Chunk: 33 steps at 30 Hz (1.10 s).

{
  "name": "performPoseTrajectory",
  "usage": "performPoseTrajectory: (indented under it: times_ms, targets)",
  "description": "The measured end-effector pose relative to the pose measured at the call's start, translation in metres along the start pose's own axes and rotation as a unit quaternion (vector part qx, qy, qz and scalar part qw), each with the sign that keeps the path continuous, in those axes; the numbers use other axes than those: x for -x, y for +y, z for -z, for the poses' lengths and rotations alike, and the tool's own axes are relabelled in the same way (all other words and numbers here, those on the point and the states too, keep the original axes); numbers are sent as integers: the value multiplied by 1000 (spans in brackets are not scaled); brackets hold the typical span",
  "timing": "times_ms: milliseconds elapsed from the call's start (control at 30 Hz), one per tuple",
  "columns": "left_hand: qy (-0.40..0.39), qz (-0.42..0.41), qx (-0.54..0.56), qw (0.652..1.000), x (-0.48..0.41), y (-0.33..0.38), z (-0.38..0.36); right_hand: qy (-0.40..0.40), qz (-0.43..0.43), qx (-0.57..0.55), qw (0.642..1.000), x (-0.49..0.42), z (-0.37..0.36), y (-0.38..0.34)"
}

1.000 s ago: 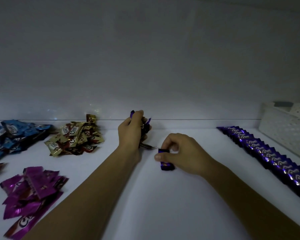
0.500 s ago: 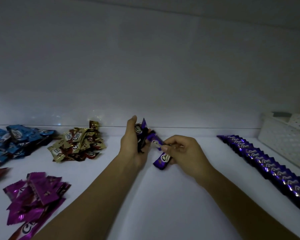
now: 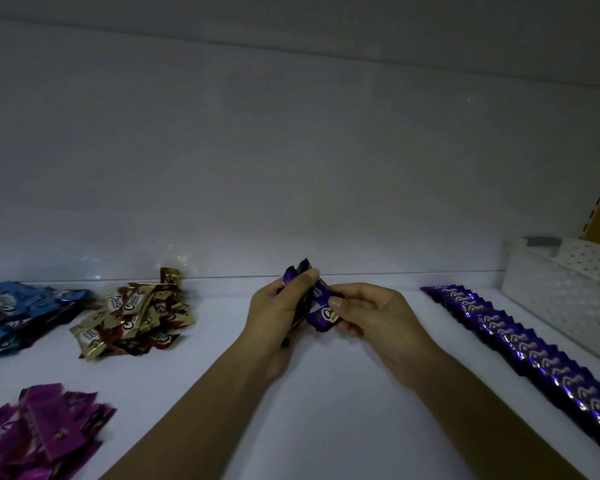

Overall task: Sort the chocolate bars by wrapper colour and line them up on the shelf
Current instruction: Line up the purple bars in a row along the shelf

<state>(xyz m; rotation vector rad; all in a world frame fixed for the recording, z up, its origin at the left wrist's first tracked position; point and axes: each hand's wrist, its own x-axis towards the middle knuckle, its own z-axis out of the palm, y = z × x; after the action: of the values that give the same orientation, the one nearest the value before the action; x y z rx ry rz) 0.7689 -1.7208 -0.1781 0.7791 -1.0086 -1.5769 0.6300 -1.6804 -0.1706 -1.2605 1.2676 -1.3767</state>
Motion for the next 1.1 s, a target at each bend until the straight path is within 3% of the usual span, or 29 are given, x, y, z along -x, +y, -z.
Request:
performPoseTrajectory:
  times_ms: [133,200,233,300,333,433,600,733,833,867,1000,1100]
  targets:
    - [45,14,8,999,-2,5,2,63,-17,1,998,-6,8,-1]
    - [61,16,19,998,-2,6,3,114,-14,98,988,-9,16,4]
    - [64,16,23,998,-2,6,3,134,-5,212,968,-10,21,7]
    - [64,13,17,998,-1,4,3,140,16,449,883,-9,28,13]
    - [64,10,9,998,-1,3,3,140,37,508,849,-7,30,12]
    - [68,3,-12,998,-2,0,2,101,92,552,823,-2,28,6]
    - [71,-10,-37,997,-5,-4,1,25,104,681,725,-4,20,9]
    - [62,-12,-59,996,-3,-6,0,50,37,662,747,-6,32,18]
    - [64,-16,-54,996,-2,-8,0,71,-18,701,709,-11,43,25]
    - [64,-17,-53,996,-2,-8,0,74,-36,698,711,-11,45,27]
    - [62,-18,-57,996,0,-6,-2,70,-24,660,748,-14,50,36]
    - [62,-29,-64,996,0,-6,-5,49,-64,637,766,-23,52,37]
